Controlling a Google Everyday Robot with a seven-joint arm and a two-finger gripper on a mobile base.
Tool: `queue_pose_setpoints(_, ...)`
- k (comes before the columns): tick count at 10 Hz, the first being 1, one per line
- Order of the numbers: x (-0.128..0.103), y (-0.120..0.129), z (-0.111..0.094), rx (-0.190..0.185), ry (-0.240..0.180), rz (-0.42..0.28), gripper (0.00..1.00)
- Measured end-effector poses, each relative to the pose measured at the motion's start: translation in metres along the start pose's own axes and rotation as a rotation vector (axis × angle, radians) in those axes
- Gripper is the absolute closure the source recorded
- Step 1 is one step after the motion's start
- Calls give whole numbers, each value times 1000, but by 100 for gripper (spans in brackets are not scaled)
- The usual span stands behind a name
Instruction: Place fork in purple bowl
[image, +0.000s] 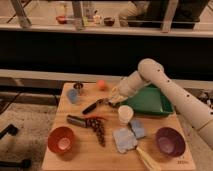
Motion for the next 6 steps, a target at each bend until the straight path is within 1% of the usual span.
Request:
queue_pose_setpoints(3,7,10,-10,13,-9,15,90)
queue_pose_setpoints(6,20,23,-20,27,-17,39,90)
